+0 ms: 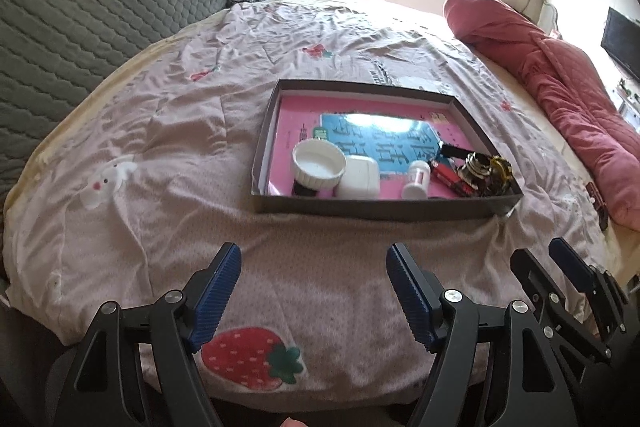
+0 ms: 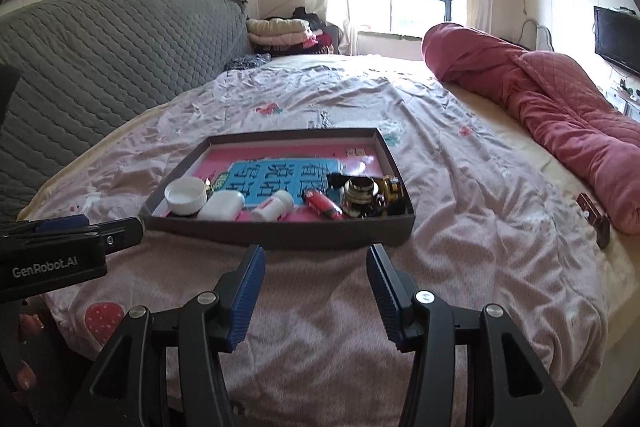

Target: Organize rigid objects

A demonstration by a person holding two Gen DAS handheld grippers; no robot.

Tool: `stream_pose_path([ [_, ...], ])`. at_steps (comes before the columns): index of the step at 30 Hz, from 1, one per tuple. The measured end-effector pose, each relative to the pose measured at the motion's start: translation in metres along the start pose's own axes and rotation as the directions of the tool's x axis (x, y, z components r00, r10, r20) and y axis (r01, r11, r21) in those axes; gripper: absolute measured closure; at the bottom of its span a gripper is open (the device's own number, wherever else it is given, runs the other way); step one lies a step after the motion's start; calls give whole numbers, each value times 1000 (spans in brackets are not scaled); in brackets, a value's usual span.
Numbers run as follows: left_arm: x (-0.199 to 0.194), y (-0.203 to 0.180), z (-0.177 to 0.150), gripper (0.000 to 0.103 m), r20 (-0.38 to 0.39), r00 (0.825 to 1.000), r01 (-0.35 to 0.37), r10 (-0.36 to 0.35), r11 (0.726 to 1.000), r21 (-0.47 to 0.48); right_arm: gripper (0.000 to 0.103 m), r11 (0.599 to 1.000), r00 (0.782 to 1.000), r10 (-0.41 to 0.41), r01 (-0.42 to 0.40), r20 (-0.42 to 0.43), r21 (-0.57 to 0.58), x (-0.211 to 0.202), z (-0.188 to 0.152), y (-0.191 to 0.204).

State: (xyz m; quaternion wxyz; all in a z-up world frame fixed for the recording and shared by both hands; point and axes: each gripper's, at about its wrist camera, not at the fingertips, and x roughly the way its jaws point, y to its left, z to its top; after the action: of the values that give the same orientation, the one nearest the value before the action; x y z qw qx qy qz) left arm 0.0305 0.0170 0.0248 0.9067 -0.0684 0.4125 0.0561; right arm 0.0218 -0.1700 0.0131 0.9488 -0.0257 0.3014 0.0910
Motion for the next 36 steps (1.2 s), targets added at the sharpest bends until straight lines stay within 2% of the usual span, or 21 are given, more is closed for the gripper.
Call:
stream_pose_path([
  [5, -3, 3, -7, 27, -9, 999, -33, 33, 999, -1, 51, 1000, 999, -12, 12, -41, -5, 1, -7, 0],
  [10, -4, 5, -15, 27, -16, 998, -54, 54, 998, 11, 51, 1000, 999, -16, 15, -46, -21, -3, -11, 4],
  [17, -2, 4, -26, 27, -33, 999, -41, 41, 999, 21, 51, 1000, 999, -13, 12, -49, -18, -8, -15, 7],
  [24, -4, -3, -33, 27, -18, 999, -47, 48, 997, 55, 51, 1000, 999, 7, -7, -42, 7, -13, -17, 2],
  [30, 0, -3, -37, 27, -24, 998, -50, 51, 997, 52, 51, 1000, 996, 12, -10, -90, 18, -2, -21, 0],
  [36, 10, -5, -42, 27, -44, 997, -54, 57, 996, 68, 51, 999, 995, 17, -13, -102, 37, 3, -22, -3],
])
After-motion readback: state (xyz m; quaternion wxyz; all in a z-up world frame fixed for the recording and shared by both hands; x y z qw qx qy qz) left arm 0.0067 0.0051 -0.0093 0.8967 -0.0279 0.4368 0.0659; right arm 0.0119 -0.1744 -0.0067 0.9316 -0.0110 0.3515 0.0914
